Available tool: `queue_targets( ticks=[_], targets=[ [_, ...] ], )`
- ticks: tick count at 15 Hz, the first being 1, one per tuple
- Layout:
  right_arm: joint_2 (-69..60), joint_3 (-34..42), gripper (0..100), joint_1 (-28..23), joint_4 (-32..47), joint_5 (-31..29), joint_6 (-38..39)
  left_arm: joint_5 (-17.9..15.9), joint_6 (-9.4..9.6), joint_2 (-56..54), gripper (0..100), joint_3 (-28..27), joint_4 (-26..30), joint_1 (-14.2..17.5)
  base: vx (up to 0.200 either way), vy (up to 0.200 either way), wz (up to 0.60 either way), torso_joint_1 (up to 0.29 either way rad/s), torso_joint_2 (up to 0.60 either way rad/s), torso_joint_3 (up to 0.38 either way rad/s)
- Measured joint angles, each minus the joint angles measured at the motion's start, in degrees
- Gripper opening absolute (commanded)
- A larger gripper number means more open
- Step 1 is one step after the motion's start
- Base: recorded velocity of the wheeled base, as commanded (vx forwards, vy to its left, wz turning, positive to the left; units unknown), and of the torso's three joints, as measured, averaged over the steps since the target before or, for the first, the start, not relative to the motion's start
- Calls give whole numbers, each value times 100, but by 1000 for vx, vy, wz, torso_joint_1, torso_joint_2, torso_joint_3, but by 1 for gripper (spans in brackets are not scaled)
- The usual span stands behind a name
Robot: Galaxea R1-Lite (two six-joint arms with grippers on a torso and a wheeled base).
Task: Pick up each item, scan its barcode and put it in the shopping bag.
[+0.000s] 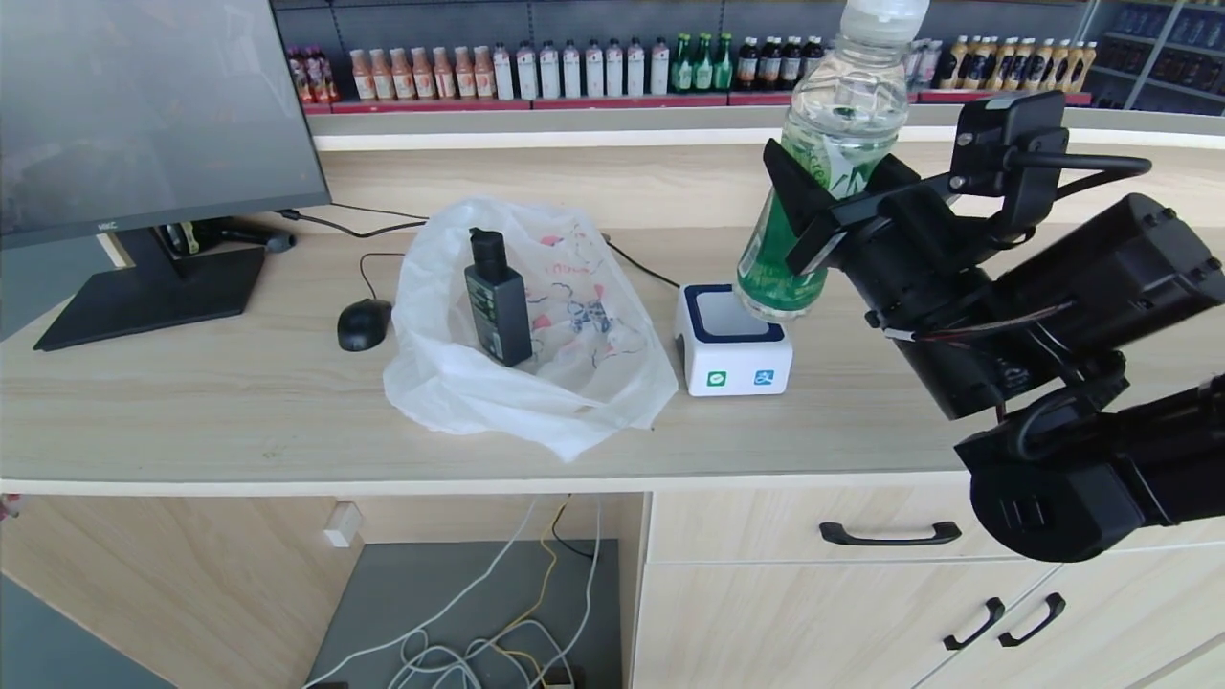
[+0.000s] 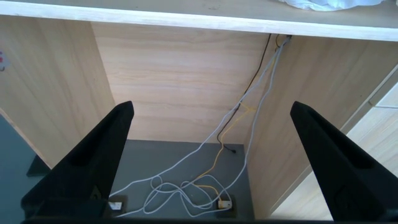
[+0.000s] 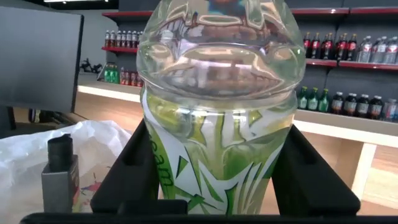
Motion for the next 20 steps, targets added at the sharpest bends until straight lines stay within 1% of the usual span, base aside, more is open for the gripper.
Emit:
queue_targets(
  ticks=[4, 8, 19, 20],
  targets=[
    [12, -69, 0, 151, -4, -28, -2, 0, -6, 2, 100, 0, -2, 5, 0, 0, 0, 0, 0, 0],
    [78, -207, 0, 206, -9, -241, 96, -5, -6, 0, 100, 0, -2, 0, 0, 200, 0, -2, 4, 2],
    [113, -216, 0, 212, -2, -247, 99, 0, -9, 2, 100, 0, -2, 0, 0, 200, 0, 3, 3, 1],
    [122, -218, 0, 212, -4, -247, 96, 0, -4, 2, 100, 0, -2, 0, 0, 0, 0, 0, 0, 0]
  ],
)
